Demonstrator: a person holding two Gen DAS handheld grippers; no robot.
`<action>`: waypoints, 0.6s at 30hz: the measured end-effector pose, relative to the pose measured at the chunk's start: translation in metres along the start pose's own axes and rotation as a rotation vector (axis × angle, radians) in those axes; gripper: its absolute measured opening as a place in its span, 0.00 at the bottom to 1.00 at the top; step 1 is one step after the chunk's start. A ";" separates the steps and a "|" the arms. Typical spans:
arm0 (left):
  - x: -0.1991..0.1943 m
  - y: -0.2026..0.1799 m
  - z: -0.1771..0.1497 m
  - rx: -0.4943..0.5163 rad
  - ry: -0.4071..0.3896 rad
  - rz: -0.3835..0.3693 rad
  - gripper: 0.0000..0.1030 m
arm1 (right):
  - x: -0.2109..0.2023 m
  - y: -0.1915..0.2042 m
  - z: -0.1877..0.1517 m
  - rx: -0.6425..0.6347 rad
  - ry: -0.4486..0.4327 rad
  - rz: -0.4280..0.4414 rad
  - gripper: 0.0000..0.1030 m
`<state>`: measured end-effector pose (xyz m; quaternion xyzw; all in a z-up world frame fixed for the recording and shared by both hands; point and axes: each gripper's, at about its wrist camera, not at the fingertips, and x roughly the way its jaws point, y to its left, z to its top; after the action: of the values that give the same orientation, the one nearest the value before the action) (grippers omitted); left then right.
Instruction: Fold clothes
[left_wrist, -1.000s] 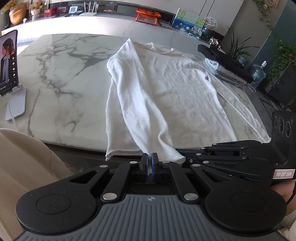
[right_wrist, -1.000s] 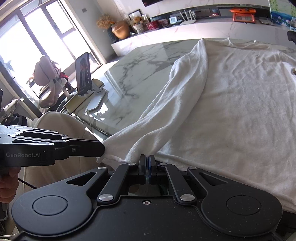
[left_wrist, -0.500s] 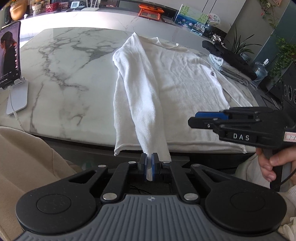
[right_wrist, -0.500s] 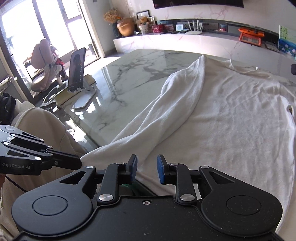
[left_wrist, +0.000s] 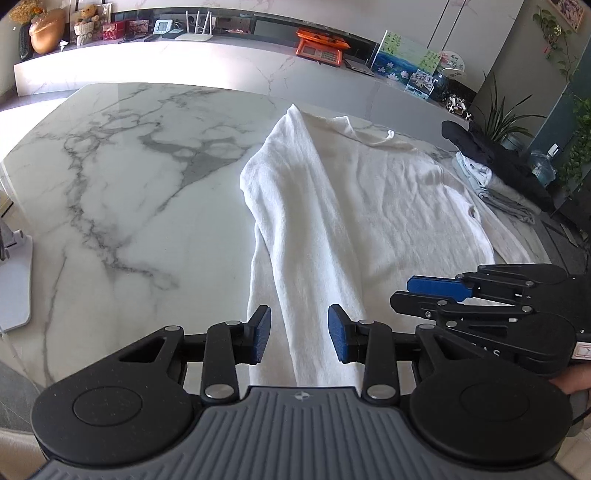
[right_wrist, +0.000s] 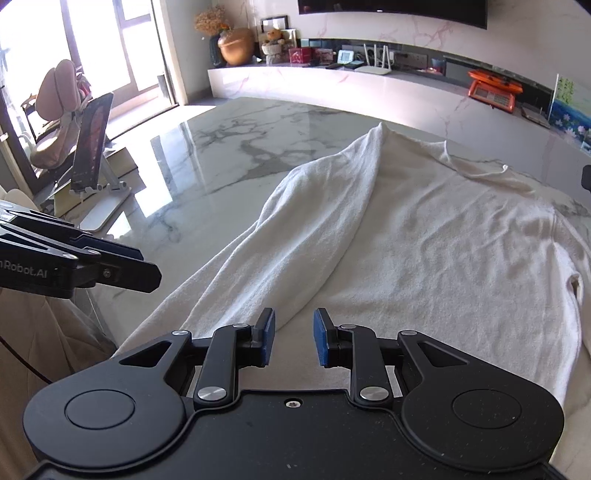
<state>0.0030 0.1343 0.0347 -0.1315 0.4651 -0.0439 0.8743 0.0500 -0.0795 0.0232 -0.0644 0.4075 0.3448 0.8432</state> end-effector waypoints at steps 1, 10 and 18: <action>0.012 0.005 0.006 -0.014 0.020 -0.002 0.29 | 0.005 -0.005 0.003 0.020 -0.002 0.000 0.22; 0.056 0.014 0.018 -0.057 0.063 -0.054 0.23 | 0.052 -0.030 0.017 0.127 0.024 0.041 0.21; 0.047 0.021 0.034 0.010 0.030 0.020 0.04 | 0.061 -0.023 0.019 0.132 0.024 0.094 0.03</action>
<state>0.0566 0.1515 0.0092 -0.1219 0.4790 -0.0395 0.8684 0.1032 -0.0574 -0.0135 0.0064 0.4420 0.3557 0.8234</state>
